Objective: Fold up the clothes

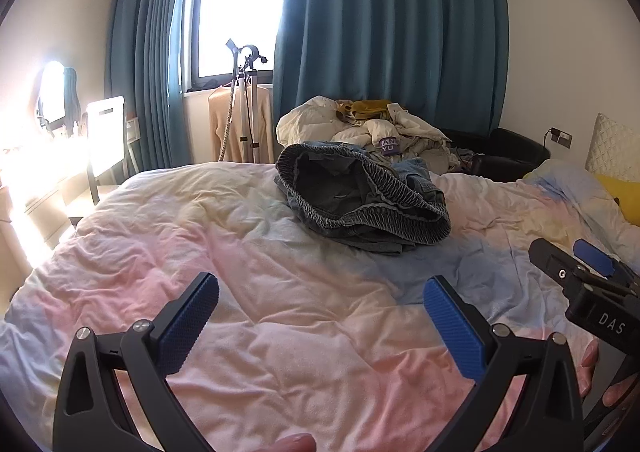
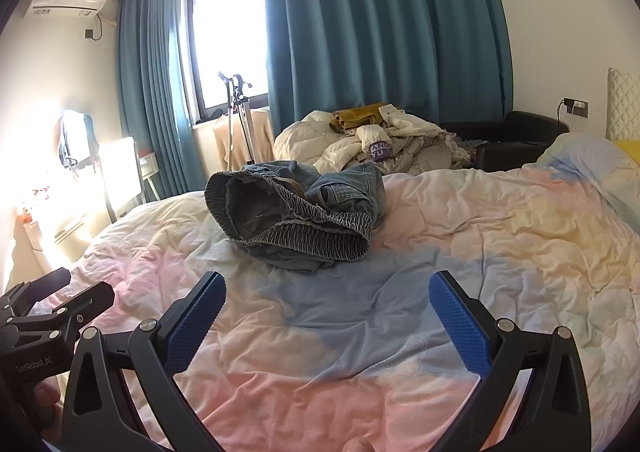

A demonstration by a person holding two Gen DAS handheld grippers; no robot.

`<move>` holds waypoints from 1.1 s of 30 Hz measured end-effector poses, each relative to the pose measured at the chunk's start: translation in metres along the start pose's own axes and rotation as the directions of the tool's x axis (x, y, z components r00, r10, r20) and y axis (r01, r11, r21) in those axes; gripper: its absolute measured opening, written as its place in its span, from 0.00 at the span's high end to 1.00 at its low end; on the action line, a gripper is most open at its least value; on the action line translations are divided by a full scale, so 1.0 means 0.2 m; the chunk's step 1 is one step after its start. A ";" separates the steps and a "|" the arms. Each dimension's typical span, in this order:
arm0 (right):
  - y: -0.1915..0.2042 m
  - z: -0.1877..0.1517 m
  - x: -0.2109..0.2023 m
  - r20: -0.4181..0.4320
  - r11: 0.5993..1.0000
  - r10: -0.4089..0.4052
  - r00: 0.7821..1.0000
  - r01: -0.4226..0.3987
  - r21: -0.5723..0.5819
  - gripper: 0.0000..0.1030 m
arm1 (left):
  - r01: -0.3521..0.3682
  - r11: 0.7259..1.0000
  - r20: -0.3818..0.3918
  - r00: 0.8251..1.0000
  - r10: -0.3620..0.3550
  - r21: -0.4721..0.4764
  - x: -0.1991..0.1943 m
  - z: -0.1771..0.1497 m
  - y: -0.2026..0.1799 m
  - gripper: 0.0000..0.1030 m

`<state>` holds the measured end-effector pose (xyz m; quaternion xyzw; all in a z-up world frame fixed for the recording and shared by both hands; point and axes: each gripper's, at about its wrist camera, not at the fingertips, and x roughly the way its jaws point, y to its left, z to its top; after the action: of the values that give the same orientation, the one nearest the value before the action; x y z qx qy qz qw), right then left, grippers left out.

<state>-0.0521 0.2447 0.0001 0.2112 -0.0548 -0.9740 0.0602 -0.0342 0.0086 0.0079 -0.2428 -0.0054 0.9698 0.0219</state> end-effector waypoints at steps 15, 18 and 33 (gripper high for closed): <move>-0.03 0.04 0.27 -0.042 1.000 -0.006 0.999 0.006 0.007 0.00 | 0.034 0.998 -0.026 0.999 -0.033 0.048 0.26 0.10 0.01 0.00; -0.05 0.04 0.36 -0.065 1.000 -0.010 0.998 0.010 0.010 0.00 | 0.039 0.999 -0.039 0.999 -0.038 0.022 0.32 0.10 0.04 0.00; -0.14 0.07 0.82 -0.102 1.000 -0.014 0.995 0.013 -0.011 0.00 | 0.044 0.999 -0.110 0.993 -0.043 0.004 0.47 0.05 0.03 0.00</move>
<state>-0.2089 0.2498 -0.0570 0.2605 -0.0450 -0.9627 0.0575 -0.1221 0.0073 -0.0286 -0.2954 -0.0063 0.9543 0.0442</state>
